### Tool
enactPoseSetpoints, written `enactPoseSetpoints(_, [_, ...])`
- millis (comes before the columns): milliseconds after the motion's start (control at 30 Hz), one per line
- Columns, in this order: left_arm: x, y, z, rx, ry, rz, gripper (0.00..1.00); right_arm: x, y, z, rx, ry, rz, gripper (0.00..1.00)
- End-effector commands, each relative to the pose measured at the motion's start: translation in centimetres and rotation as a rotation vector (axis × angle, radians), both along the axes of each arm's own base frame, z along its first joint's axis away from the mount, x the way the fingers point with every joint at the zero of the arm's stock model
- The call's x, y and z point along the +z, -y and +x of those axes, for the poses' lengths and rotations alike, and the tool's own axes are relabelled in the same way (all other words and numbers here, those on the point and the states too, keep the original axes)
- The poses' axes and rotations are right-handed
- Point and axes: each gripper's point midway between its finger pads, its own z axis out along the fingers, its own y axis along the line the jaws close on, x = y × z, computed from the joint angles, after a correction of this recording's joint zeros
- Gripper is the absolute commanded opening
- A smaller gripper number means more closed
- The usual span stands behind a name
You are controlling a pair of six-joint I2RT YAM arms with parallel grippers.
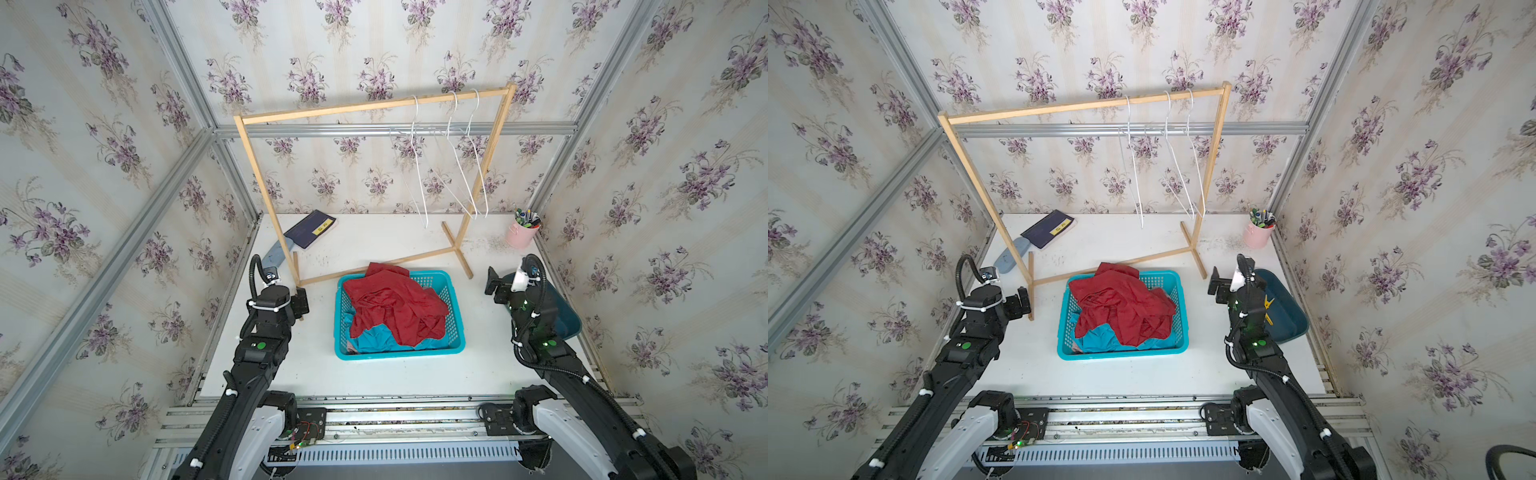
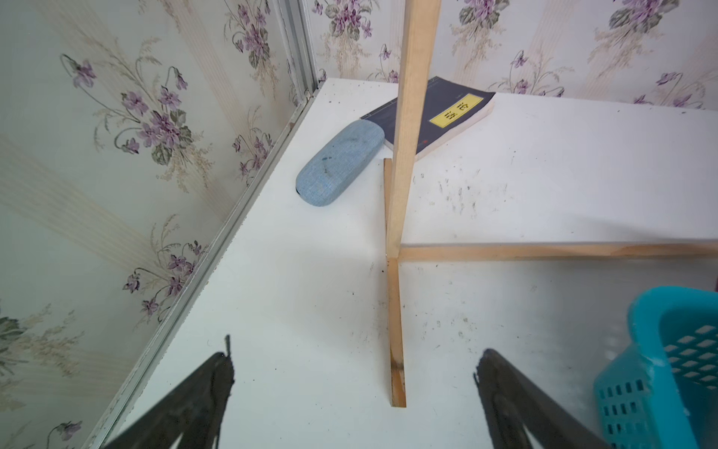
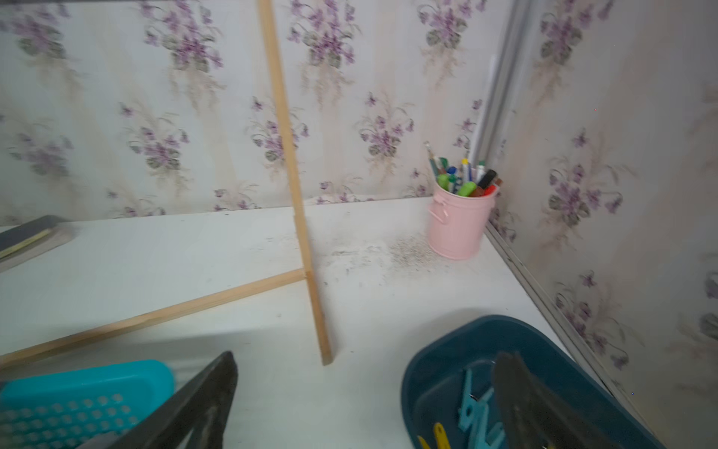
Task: Remove the clothespins securing t-shirts to the hanger
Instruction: Reset both arms
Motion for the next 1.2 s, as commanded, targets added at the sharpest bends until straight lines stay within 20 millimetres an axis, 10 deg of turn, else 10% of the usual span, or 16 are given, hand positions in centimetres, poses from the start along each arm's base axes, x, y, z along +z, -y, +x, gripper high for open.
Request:
enactPoseSetpoints(0, [1.5,0.0,2.1,0.006,0.106,-0.003,0.99,2.2,0.6,0.5,0.011,0.186,0.030,1.00])
enactPoseSetpoints(667, [-3.3,1.7,8.0,-0.097,0.194,-0.023,0.99,-5.9,2.5,2.2,-0.006,0.177,0.082,1.00])
enactPoseSetpoints(1167, [-8.2,4.9,10.6,-0.277,0.103,-0.014,0.99,-6.9,1.5,4.3,0.033,0.104,0.057,1.00])
